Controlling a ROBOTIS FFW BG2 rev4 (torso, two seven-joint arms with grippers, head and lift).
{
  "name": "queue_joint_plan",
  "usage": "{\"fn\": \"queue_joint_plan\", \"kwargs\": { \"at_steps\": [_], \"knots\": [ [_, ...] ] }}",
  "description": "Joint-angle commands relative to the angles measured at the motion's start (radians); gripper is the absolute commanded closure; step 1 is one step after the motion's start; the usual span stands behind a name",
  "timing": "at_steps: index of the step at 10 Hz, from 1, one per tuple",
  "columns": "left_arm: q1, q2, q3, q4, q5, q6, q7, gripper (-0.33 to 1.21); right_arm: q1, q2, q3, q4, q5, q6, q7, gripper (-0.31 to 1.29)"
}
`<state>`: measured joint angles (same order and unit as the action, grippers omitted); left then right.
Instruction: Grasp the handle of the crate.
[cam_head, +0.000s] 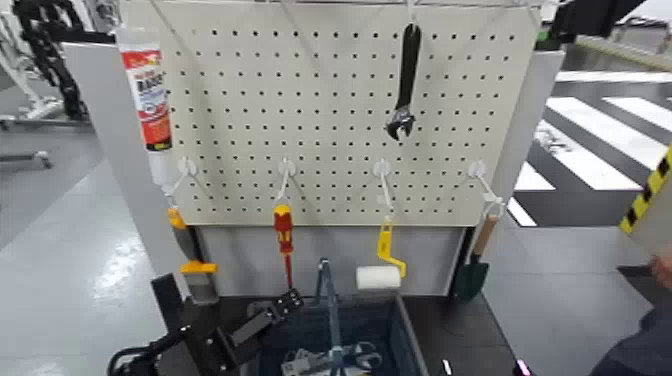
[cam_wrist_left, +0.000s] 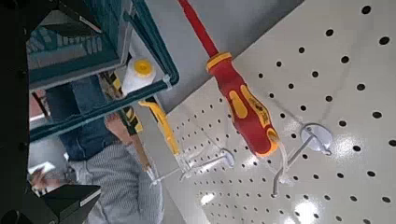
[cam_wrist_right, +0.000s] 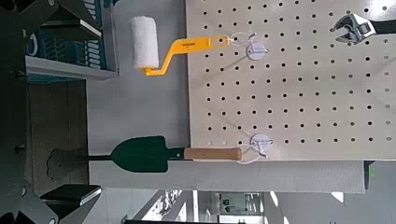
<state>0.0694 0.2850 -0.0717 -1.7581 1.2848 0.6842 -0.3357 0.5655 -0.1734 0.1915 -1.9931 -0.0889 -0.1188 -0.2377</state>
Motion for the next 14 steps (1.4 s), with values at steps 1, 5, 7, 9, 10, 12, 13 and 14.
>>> {"fn": "queue_joint_plan", "kwargs": {
  "at_steps": [1,5,7,9,10,12,13,14],
  "knots": [
    [-0.059,0.003,-0.036,0.068,0.114,0.032,-0.006,0.11,-0.001,-0.001,0.002,0.0,-0.003,-0.004,0.0,0.14],
    [-0.152,0.008,-0.074,0.189,0.218,0.109,-0.006,0.11,-0.007,-0.003,0.006,0.008,-0.009,-0.012,0.002,0.14],
    [-0.191,0.006,-0.094,0.238,0.257,0.15,-0.003,0.11,-0.01,-0.005,0.008,0.01,-0.012,-0.012,0.003,0.14],
    [-0.224,0.01,-0.119,0.282,0.288,0.173,-0.003,0.11,-0.012,-0.006,0.008,0.013,-0.017,-0.015,0.005,0.14],
    [-0.237,0.011,-0.129,0.301,0.298,0.176,-0.003,0.11,-0.013,-0.006,0.008,0.016,-0.018,-0.018,0.006,0.14],
    [-0.255,0.016,-0.158,0.336,0.337,0.184,-0.002,0.14,-0.018,-0.009,0.009,0.017,-0.022,-0.021,0.008,0.14],
    [-0.264,0.017,-0.166,0.348,0.341,0.189,-0.002,0.15,-0.019,-0.011,0.009,0.019,-0.025,-0.022,0.008,0.15],
    [-0.27,0.019,-0.172,0.362,0.35,0.189,-0.002,0.21,-0.019,-0.011,0.009,0.02,-0.025,-0.024,0.008,0.14]
  ]
}}
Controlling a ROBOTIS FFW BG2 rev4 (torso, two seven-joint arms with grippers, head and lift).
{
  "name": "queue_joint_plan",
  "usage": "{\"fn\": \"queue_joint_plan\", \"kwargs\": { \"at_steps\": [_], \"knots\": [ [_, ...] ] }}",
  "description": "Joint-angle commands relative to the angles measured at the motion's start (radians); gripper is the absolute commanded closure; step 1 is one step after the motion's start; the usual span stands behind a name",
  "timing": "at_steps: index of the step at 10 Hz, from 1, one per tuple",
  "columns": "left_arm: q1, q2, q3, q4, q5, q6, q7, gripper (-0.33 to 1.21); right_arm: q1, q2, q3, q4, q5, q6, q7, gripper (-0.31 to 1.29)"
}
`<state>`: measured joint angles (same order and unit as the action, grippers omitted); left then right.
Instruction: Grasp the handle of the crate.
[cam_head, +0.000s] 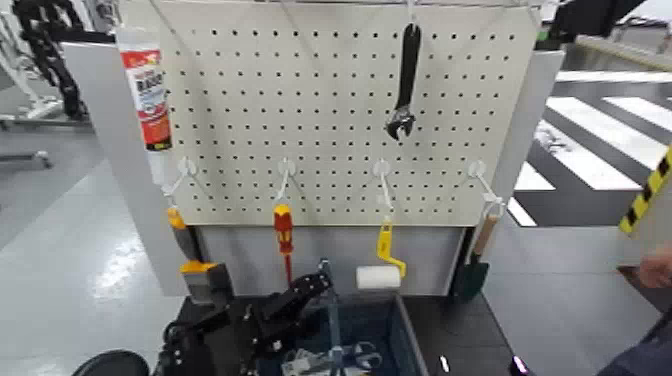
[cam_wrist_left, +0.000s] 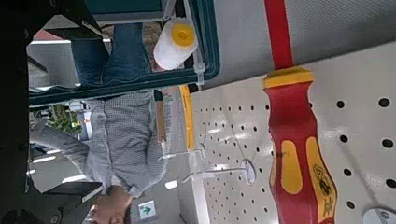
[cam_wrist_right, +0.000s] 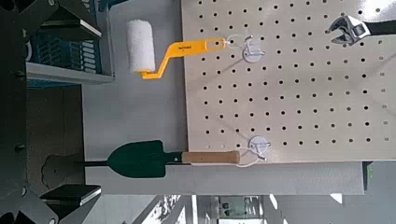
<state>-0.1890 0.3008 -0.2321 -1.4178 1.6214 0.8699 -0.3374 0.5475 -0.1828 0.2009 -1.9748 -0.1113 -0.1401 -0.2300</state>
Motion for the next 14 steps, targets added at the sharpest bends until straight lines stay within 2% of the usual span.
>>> {"fn": "queue_joint_plan", "kwargs": {
  "at_steps": [1,2,5,6,7,11,14],
  "knots": [
    [-0.021,0.004,-0.026,0.036,0.026,0.003,0.0,0.38,-0.003,-0.003,0.0,0.004,-0.004,-0.004,0.001,0.14],
    [-0.026,0.006,-0.035,0.045,0.032,0.003,-0.003,0.72,-0.004,-0.004,0.002,0.007,-0.005,-0.007,0.001,0.14],
    [-0.026,0.007,-0.042,0.057,0.035,0.012,0.0,1.03,-0.009,-0.004,0.002,0.008,-0.008,-0.01,0.006,0.15],
    [-0.021,0.006,-0.042,0.056,0.035,0.017,0.001,1.06,-0.009,-0.004,0.0,0.008,-0.01,-0.012,0.006,0.14],
    [-0.014,0.003,-0.044,0.056,0.035,0.017,0.003,1.17,-0.009,-0.004,0.0,0.008,-0.01,-0.012,0.008,0.15],
    [0.005,-0.009,-0.036,0.05,0.035,0.012,0.009,1.17,-0.009,-0.004,-0.002,0.011,-0.013,-0.013,0.011,0.15],
    [0.06,-0.017,-0.012,-0.018,0.081,0.012,0.052,1.17,-0.004,0.0,-0.005,0.01,-0.011,-0.019,0.011,0.14]
  ]
}}
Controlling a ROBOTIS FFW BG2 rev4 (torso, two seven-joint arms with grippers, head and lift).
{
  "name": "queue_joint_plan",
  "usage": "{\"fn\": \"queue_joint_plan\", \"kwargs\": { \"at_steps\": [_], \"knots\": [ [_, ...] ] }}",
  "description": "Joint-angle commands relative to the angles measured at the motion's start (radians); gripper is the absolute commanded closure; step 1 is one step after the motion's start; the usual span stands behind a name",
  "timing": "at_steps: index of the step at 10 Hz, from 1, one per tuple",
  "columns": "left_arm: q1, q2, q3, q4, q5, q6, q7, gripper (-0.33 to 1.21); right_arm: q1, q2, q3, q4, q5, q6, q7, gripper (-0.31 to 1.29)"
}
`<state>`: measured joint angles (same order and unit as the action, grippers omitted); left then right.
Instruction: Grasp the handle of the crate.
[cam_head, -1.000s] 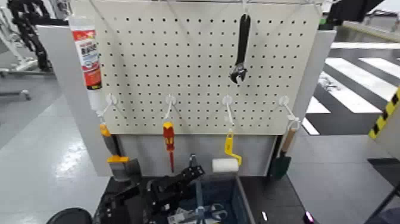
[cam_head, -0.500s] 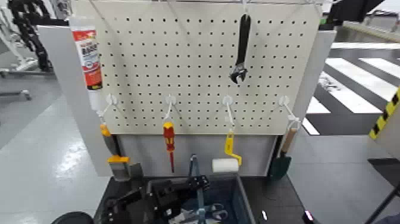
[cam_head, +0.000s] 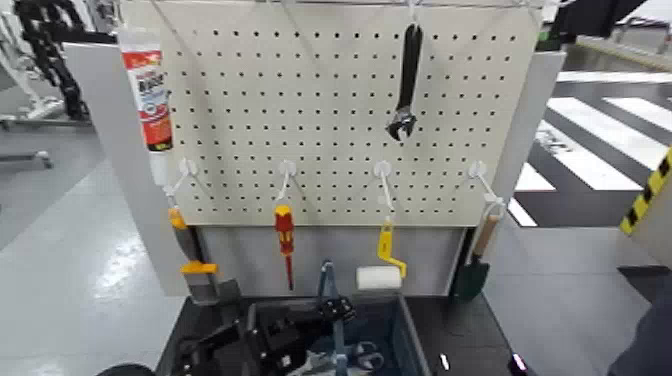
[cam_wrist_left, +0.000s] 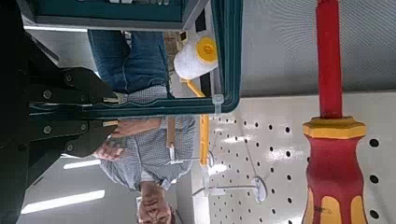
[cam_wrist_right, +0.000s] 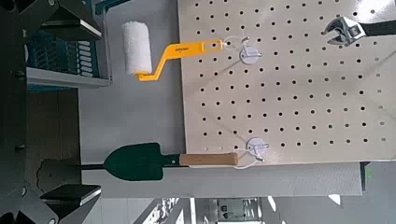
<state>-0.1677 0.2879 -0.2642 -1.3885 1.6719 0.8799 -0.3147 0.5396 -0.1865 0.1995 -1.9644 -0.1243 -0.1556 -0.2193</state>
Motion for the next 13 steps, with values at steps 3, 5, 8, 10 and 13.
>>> {"fn": "queue_joint_plan", "kwargs": {
  "at_steps": [3,5,8,10,13],
  "knots": [
    [0.125,-0.018,0.074,-0.152,0.069,0.007,0.092,1.17,0.006,0.009,-0.005,-0.001,0.005,-0.006,0.0,0.14],
    [0.165,-0.018,0.102,-0.21,0.095,0.03,0.131,1.17,0.006,0.009,-0.006,-0.001,0.006,-0.006,0.0,0.14],
    [0.212,0.019,0.109,-0.285,0.193,0.074,0.238,1.17,0.005,0.007,-0.006,-0.001,0.012,-0.007,0.0,0.14],
    [0.218,0.02,0.092,-0.313,0.223,0.074,0.241,1.17,0.005,0.01,-0.006,-0.001,0.021,-0.01,0.0,0.14],
    [0.214,0.037,0.062,-0.33,0.286,0.074,0.258,1.17,0.005,0.012,-0.006,-0.007,0.046,-0.006,0.0,0.14]
  ]
}}
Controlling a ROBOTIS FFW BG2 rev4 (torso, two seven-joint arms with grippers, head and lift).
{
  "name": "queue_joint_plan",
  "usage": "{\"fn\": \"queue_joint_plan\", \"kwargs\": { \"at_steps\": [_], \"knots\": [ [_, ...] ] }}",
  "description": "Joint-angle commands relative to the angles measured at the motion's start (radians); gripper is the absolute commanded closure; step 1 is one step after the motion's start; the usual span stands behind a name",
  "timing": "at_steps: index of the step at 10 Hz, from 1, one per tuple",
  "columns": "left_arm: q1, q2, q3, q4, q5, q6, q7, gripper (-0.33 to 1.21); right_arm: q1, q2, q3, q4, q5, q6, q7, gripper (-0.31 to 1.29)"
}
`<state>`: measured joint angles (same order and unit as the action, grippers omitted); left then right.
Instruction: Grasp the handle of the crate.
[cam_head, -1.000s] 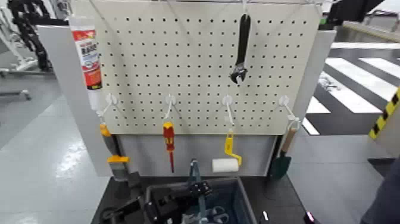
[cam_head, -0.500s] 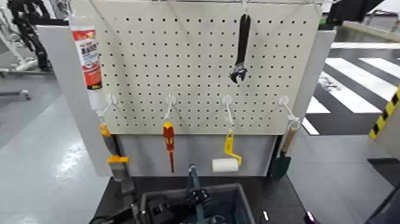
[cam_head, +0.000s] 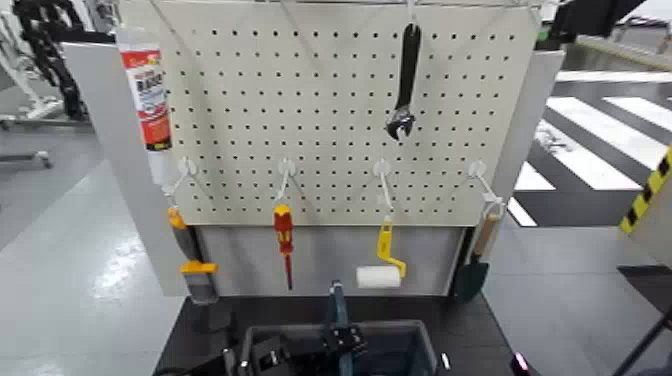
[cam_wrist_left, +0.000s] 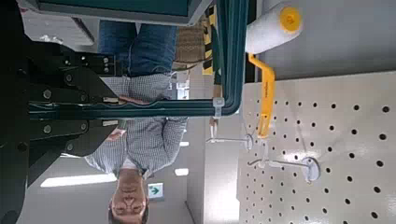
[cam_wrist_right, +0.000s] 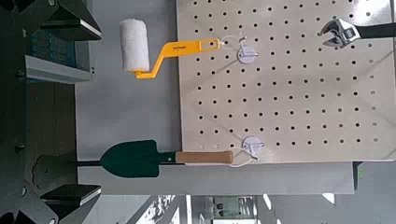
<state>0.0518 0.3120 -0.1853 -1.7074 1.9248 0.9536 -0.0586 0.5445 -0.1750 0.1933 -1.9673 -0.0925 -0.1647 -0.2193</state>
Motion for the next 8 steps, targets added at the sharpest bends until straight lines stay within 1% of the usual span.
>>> {"fn": "queue_joint_plan", "kwargs": {
  "at_steps": [1,3,4,5,7,8],
  "knots": [
    [-0.017,0.021,-0.039,-0.012,0.057,0.004,0.002,1.17,-0.003,0.002,0.0,-0.007,0.022,0.01,0.0,0.14],
    [-0.035,0.044,-0.066,-0.017,0.083,0.017,0.003,1.17,-0.006,-0.003,0.003,-0.015,0.031,0.019,0.0,0.14],
    [-0.03,0.047,-0.066,-0.023,0.092,0.02,0.016,1.17,-0.006,-0.003,0.003,-0.015,0.036,0.016,0.0,0.14],
    [-0.026,0.039,-0.068,-0.021,0.102,0.02,0.017,1.17,-0.006,0.002,0.003,-0.015,0.042,0.013,0.0,0.14],
    [-0.017,0.024,-0.057,-0.02,0.105,0.02,0.017,1.17,-0.006,0.002,0.005,-0.016,0.063,0.011,-0.005,0.14],
    [-0.013,0.018,-0.051,-0.02,0.105,0.02,0.017,1.17,-0.003,0.002,0.006,-0.016,0.066,0.011,-0.011,0.15]
  ]
}}
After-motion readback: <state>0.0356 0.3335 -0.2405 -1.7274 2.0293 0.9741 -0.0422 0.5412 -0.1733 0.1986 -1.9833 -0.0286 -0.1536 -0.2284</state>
